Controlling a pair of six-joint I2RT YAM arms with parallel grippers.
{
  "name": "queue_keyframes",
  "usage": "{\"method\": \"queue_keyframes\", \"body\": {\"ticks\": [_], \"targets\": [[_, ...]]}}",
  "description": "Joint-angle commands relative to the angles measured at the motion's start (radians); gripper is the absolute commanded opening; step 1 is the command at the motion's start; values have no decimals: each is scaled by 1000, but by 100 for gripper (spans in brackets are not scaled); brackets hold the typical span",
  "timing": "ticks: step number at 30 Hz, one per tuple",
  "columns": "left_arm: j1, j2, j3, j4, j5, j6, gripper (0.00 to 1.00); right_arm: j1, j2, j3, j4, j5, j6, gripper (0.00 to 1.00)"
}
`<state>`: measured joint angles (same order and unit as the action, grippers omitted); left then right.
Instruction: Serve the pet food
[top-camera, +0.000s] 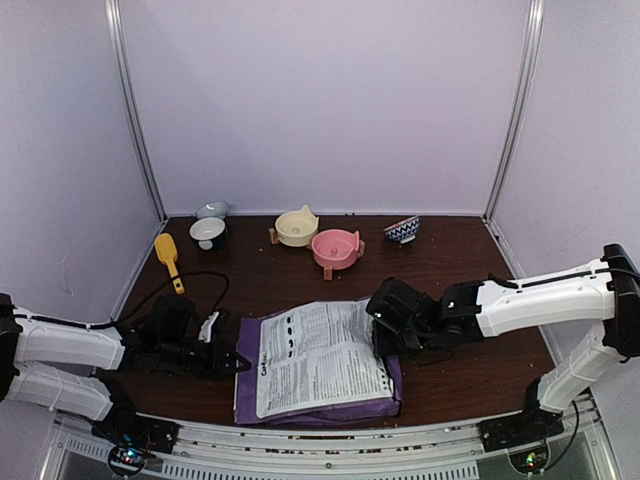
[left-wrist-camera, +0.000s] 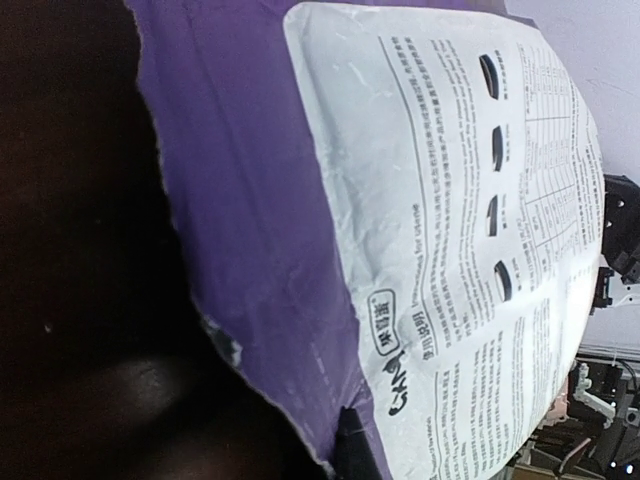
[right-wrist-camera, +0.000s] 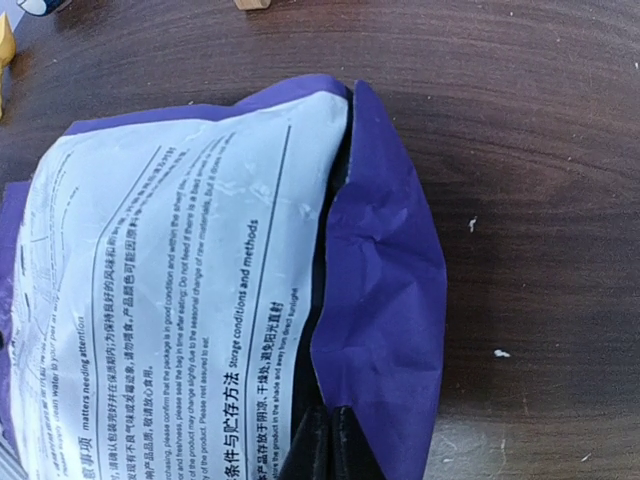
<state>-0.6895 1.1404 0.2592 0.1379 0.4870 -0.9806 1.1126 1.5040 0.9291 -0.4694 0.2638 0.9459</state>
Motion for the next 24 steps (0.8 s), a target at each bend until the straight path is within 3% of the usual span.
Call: {"method": "queue_keyframes", "body": {"ticks": [1, 6, 13, 14, 17, 19, 22, 24], "targets": [[-5, -10, 125, -86, -103, 89, 0, -35, 4, -20, 7, 43, -18, 0], [33, 14, 235, -166, -232, 139, 0, -114, 30, 5, 101, 43, -83, 0], [57, 68, 341, -150, -208, 188, 0, -194, 73, 80, 152, 23, -175, 0], [57, 68, 357, -158, -198, 200, 0, -197, 66, 83, 149, 25, -186, 6], [101, 35, 426, -204, -123, 253, 0, -223, 21, 77, 128, 26, -206, 43], [138, -9, 497, -253, -115, 284, 0, -249, -35, 64, 128, 43, -203, 58], [184, -48, 617, -284, -28, 363, 0, -307, -107, 42, 157, 42, -204, 74], [204, -43, 737, -386, -12, 435, 0, -350, -141, 55, 165, 28, -227, 77]]}}
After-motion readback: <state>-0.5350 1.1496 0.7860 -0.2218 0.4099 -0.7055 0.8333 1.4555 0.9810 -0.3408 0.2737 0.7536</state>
